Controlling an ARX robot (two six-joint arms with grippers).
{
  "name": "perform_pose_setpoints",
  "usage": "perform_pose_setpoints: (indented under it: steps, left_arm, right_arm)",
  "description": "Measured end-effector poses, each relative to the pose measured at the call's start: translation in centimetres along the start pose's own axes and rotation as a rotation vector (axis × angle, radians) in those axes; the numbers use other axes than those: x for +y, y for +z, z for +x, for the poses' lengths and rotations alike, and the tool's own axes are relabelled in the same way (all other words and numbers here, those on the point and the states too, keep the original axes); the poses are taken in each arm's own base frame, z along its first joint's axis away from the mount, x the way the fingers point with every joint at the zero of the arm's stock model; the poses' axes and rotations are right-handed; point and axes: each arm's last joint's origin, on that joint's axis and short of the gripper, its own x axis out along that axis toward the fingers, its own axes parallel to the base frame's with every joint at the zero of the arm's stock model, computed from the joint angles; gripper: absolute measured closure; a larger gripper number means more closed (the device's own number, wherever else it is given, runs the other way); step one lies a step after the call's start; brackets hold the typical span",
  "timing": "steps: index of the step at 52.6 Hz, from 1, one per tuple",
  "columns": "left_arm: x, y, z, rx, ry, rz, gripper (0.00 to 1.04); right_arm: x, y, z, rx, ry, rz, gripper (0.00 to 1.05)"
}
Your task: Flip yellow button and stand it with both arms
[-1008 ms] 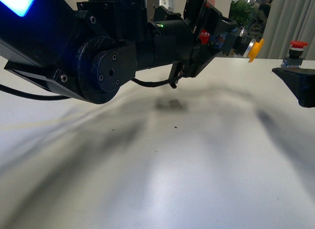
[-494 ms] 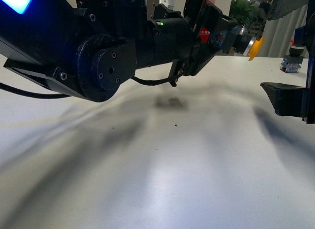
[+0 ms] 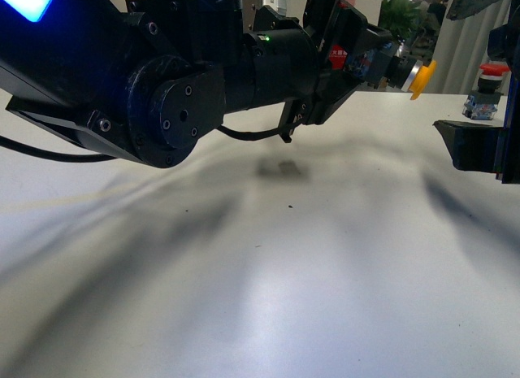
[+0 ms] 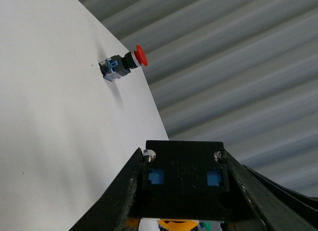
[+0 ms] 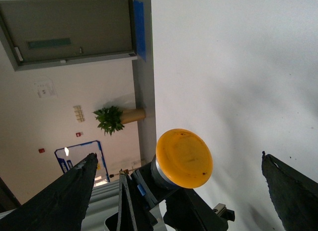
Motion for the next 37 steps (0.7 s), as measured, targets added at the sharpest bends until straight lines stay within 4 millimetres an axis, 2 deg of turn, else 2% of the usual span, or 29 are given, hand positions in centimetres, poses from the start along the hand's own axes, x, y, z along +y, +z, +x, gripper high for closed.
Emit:
perform_pose_setpoints:
  steps: [37]
  left_arm:
    - [0.0, 0.0, 0.0, 0.0, 0.0, 0.0, 0.69]
  right_arm:
    - [0.6, -2.0, 1.5, 0.012, 0.013, 0.023, 0.07]
